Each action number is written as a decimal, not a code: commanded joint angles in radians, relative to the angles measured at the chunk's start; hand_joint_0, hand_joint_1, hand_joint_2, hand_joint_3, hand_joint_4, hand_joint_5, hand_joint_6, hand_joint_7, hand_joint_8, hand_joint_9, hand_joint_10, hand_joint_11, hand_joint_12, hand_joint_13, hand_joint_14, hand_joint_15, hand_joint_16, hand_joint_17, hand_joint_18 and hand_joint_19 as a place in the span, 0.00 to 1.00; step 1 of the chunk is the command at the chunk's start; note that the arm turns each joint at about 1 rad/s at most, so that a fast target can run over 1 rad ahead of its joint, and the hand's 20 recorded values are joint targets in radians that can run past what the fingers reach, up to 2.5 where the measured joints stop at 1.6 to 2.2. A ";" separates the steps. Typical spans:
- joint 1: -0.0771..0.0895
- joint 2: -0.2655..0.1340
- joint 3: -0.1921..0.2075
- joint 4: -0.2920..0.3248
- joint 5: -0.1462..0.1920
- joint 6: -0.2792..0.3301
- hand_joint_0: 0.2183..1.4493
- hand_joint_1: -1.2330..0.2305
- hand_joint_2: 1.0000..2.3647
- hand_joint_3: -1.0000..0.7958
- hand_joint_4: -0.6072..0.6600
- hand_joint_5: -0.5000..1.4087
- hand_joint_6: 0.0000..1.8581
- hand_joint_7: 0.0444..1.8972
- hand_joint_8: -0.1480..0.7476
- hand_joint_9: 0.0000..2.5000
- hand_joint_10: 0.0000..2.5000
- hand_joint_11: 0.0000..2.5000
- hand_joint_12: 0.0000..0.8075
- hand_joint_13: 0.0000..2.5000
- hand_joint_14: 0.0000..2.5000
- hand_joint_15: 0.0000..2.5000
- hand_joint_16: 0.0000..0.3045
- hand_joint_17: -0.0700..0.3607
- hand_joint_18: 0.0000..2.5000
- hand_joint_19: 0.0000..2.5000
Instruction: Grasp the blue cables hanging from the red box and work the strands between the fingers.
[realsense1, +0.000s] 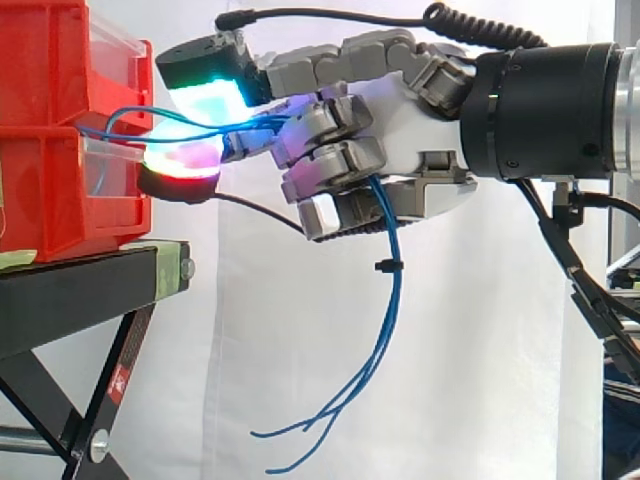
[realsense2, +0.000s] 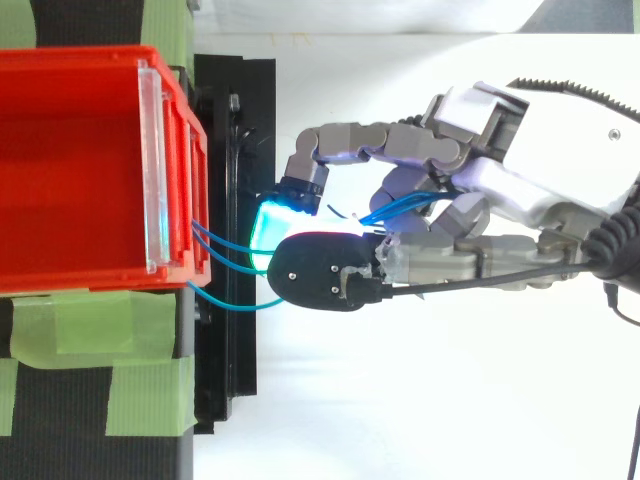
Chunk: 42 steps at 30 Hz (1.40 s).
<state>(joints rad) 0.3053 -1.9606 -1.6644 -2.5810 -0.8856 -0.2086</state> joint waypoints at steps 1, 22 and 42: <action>0.000 0.000 0.000 -0.001 0.001 0.000 0.72 0.35 0.01 0.68 0.57 0.37 0.37 0.68 0.78 0.55 1.00 1.00 0.77 0.72 1.00 0.64 0.73 0.55 0.97 0.26; -0.002 0.000 0.000 -0.001 -0.001 0.000 0.71 0.40 0.01 0.64 0.65 0.53 0.01 0.64 0.78 0.55 1.00 1.00 0.77 0.72 1.00 0.64 0.73 0.55 0.97 0.26; -0.002 0.000 0.000 -0.001 -0.001 0.000 0.57 0.34 0.02 0.47 0.61 0.49 0.01 0.72 0.78 0.55 1.00 1.00 0.77 0.72 1.00 0.64 0.73 0.55 0.97 0.26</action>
<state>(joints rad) 0.3039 -1.9607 -1.6643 -2.5817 -0.8867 -0.2086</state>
